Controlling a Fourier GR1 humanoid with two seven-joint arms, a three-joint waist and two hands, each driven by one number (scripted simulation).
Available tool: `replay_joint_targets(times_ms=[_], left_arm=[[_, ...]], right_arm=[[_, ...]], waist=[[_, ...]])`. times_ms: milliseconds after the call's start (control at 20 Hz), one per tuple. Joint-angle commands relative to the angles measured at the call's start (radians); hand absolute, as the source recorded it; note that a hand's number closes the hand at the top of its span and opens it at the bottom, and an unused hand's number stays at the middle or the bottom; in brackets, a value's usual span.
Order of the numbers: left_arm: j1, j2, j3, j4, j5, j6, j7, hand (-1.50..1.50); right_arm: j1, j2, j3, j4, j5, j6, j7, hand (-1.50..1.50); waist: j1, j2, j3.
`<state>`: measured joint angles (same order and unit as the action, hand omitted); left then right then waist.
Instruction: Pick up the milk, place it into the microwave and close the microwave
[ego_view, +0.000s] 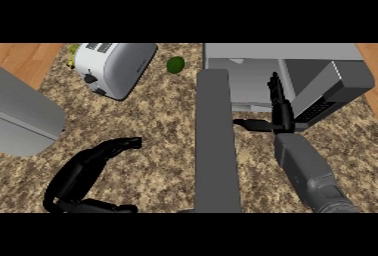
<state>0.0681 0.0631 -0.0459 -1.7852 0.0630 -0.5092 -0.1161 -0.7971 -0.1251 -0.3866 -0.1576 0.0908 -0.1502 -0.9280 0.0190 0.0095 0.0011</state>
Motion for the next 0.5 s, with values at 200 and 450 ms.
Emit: replay_joint_targets(times_ms=[200,450], left_arm=[[-0.068,0.015,-0.054,0.152,-0.097,-0.039,-0.082,1.50],[-0.111,-0.056,-0.145,0.218,-0.232,0.066,-0.085,1.50]], right_arm=[[0.161,0.018,0.052,-0.138,-0.008,0.097,-0.051,-1.50],[0.322,0.029,0.103,-0.287,-0.009,0.139,-0.052,-1.50]], waist=[[-0.038,-0.016,-0.002],[-0.047,-0.018,-0.003]])
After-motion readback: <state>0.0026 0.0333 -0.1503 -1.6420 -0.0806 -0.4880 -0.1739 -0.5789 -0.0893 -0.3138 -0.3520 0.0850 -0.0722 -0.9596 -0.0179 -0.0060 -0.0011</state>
